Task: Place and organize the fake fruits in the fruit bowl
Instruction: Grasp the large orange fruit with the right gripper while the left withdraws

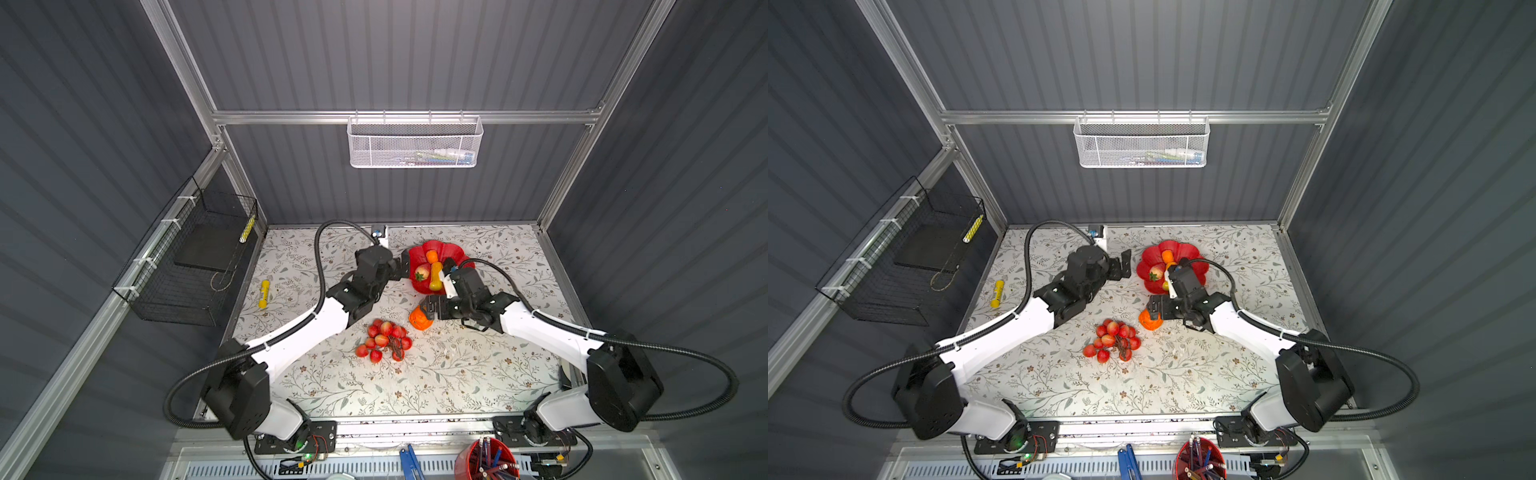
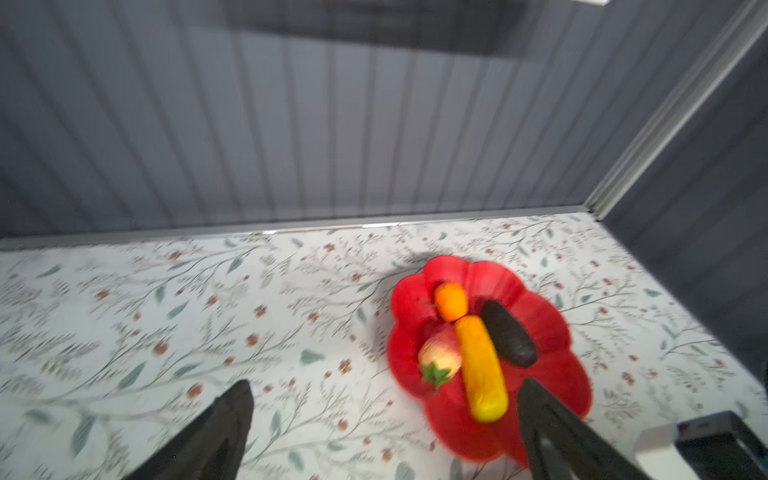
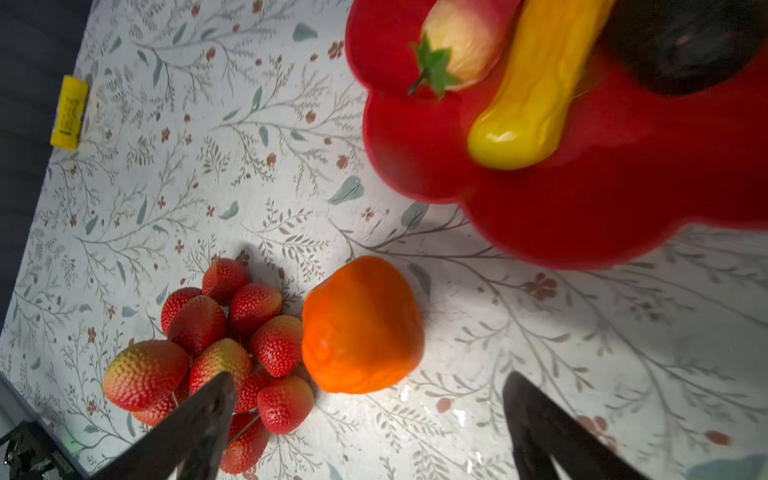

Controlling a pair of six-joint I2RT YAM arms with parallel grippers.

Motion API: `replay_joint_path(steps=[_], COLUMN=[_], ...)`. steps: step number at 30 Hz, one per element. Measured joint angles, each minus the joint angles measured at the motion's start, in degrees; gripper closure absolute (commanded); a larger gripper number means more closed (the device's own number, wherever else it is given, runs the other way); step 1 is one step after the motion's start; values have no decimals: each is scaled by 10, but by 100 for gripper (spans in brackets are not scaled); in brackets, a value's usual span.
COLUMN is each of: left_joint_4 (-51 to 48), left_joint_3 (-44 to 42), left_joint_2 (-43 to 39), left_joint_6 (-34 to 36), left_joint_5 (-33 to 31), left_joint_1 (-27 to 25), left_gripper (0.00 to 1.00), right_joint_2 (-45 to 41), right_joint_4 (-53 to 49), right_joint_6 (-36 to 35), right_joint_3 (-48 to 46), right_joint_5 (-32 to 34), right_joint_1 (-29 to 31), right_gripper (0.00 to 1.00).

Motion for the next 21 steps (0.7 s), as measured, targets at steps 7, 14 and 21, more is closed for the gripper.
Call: replay_joint_path(steps=[7,14,21], left_joint_4=[-25,-64,-82], left_joint_3=[-122,-163,-164], left_joint_2=[-144,-203,-209], left_joint_6=[-63,-108,-116], left_joint_5=[-91,-138,-154], left_joint_1=[0,0,0], left_gripper=[0,0,0], right_joint_2=[72,118,140], right_joint_4=[-20,-40,-50], right_joint_6=[2,-2,-8], right_joint_3=[45,73,75], right_joint_5=[-7,3,9], right_joint_1=[20,20,20], right_gripper=[1,7,29])
